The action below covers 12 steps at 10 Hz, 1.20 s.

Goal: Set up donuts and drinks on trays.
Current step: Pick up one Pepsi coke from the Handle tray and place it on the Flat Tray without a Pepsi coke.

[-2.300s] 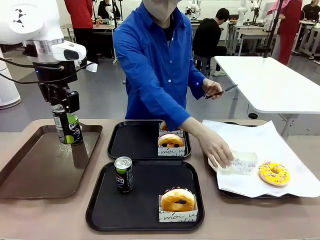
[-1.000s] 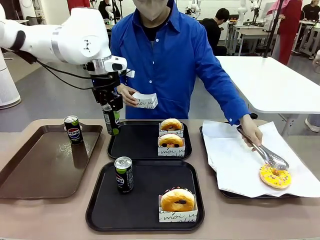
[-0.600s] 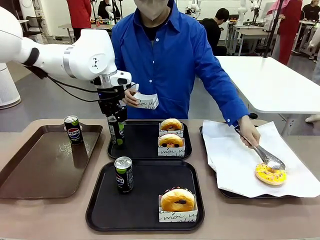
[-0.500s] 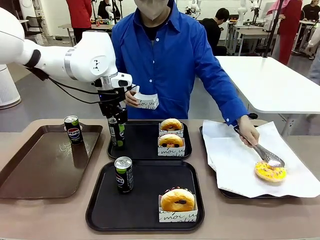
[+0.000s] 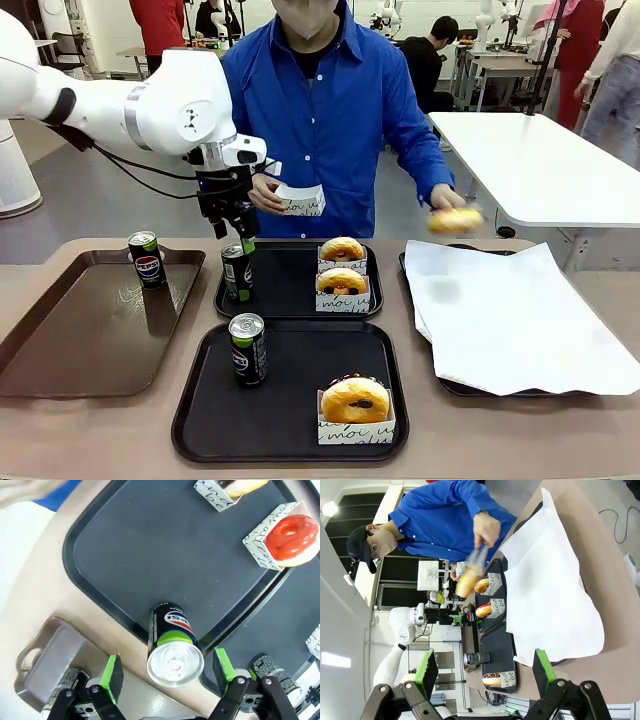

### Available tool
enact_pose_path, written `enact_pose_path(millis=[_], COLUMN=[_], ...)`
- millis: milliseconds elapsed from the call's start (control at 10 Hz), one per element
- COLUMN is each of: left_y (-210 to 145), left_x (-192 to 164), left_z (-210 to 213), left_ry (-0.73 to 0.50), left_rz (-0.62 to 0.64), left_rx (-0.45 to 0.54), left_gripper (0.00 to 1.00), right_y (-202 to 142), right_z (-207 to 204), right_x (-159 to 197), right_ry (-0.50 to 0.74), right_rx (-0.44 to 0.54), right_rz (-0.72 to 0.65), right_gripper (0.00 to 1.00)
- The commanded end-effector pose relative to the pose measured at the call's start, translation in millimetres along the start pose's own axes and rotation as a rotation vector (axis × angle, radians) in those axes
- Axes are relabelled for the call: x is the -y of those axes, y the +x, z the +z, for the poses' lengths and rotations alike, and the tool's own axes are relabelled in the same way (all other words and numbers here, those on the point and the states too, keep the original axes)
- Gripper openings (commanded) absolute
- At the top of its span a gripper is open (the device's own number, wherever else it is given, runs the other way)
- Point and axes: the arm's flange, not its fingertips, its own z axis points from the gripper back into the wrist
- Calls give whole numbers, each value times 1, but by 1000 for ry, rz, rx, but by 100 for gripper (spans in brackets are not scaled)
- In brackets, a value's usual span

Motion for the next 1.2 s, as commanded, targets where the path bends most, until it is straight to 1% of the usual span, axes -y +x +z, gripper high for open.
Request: enact_pose_path(millis=[0, 300, 400, 500, 700, 900, 1100], left_y=[-23, -49, -64, -77, -105, -144, -171], left_x=[14, 20, 24, 28, 36, 32, 26], left_z=[19, 40, 41, 41, 42, 52, 52], left_ry=[54, 45, 39, 73, 95, 120, 90], left_rz=[12, 40, 81, 125, 159, 199, 251], left_rx=[29, 42, 39, 53, 65, 88, 105], left_gripper=[99, 100, 100, 100, 100, 100, 100], right_y=[3, 3, 3, 3, 3, 3, 3], right_z=[-1, -1, -1, -1, -1, -1, -1], right_x=[0, 0, 0, 0, 0, 0, 0], right_ry=[33, 33, 33, 33, 33, 33, 33], right_rx=[12, 12, 12, 12, 12, 12, 12], right_rz=[16, 16, 16, 16, 16, 16, 16], right_gripper=[100, 100, 100, 100, 100, 100, 100])
